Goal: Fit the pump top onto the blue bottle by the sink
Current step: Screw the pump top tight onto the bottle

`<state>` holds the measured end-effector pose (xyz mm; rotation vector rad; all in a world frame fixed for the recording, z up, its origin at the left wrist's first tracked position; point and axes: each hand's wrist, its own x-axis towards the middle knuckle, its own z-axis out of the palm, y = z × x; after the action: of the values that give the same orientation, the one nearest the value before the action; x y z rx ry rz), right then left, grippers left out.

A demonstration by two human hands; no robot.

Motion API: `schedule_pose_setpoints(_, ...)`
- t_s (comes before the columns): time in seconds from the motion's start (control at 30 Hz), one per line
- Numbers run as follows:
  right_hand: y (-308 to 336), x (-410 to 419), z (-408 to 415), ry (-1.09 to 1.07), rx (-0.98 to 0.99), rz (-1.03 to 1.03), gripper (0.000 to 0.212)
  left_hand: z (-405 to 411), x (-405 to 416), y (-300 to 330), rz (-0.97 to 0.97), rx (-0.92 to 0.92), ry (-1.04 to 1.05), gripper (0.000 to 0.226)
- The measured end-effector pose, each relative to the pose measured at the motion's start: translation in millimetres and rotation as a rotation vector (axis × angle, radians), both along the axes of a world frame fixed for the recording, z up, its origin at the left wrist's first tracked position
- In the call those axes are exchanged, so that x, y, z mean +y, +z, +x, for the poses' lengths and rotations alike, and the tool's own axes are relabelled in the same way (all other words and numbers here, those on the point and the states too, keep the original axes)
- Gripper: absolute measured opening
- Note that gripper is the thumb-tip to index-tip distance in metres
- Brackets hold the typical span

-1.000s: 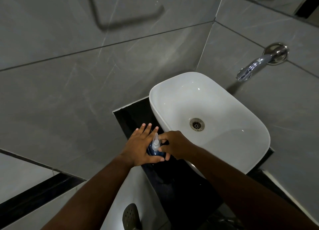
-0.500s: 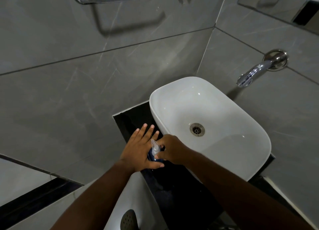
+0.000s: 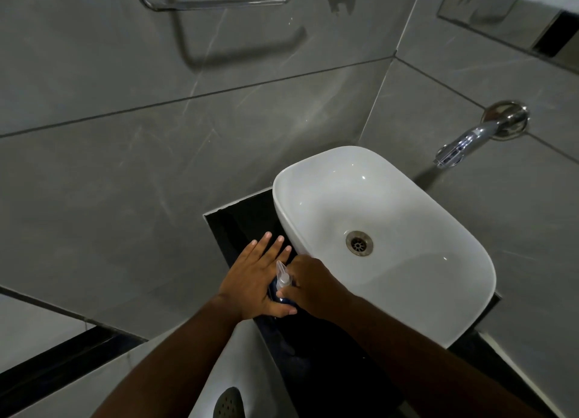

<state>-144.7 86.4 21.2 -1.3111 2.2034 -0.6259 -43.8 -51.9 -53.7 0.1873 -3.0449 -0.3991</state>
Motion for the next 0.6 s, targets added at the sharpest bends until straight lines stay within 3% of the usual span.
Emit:
schedule_pose_setpoints(0.17, 3, -1, -3, 0.004, -0.026, -0.045, 0.031, 0, 1, 1, 0.02, 0.004, 0.004, 0.118)
schedule_pose_setpoints(0.27, 1, -3, -2, -0.016, -0.028, -0.017, 0.037, 0, 1, 0, 0.041, 0.024, 0.013, 0.117)
schedule_pose_setpoints(0.6, 5, -1, 7, -0.106, -0.014, -0.015, 0.012, -2, 3, -1, 0.084, 0.038, 0.019, 0.116)
